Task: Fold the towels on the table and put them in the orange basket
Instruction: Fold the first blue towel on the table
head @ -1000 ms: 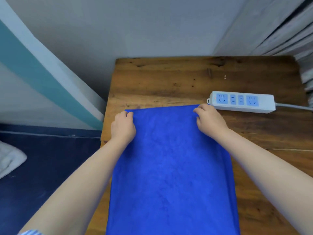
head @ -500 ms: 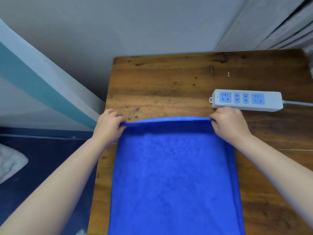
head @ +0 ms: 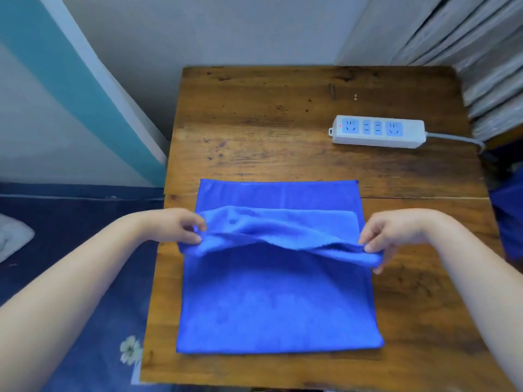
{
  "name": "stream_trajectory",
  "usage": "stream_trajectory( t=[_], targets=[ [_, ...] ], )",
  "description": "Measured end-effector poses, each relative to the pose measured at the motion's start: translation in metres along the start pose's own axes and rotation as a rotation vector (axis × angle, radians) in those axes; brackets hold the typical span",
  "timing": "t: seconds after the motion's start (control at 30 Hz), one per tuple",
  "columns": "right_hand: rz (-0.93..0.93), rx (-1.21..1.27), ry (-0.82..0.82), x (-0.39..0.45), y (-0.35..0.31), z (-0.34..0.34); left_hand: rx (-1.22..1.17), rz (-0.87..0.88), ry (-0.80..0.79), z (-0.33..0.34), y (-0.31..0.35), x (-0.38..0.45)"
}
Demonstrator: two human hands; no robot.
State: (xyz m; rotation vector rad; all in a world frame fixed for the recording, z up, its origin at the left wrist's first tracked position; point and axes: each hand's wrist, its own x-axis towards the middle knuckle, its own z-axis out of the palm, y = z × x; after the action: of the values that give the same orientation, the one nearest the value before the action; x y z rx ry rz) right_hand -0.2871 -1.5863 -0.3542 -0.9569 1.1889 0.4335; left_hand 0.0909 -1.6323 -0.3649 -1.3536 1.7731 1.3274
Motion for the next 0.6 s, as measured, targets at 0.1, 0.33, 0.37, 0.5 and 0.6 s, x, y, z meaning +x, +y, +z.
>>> stream_trajectory(
  t=[0.1,0.33,0.37,0.5,0.6],
  targets=[
    [0.15,-0.022,-0.16,-0.001,0.006,0.003,-0.085,-0.111,-0.352,0.017,-0.003,-0.008],
    [0.024,-0.405,0.853,0.022,-0.006,-0.013,-0.14,-0.051,0.653,-0.005,-0.004,0.026],
    [0.016,-0.471,0.935,0.024,-0.007,-0.014,-0.126,-0.064,0.716,-0.007,-0.002,0.032],
    [-0.027,-0.478,1.12,0.032,-0.008,-0.019,-0.064,-0.144,0.841,-0.009,0.003,0.048],
    [-0.068,-0.546,1.202,0.042,-0.009,-0.022,-0.02,-0.214,0.865,-0.01,0.004,0.058]
  ],
)
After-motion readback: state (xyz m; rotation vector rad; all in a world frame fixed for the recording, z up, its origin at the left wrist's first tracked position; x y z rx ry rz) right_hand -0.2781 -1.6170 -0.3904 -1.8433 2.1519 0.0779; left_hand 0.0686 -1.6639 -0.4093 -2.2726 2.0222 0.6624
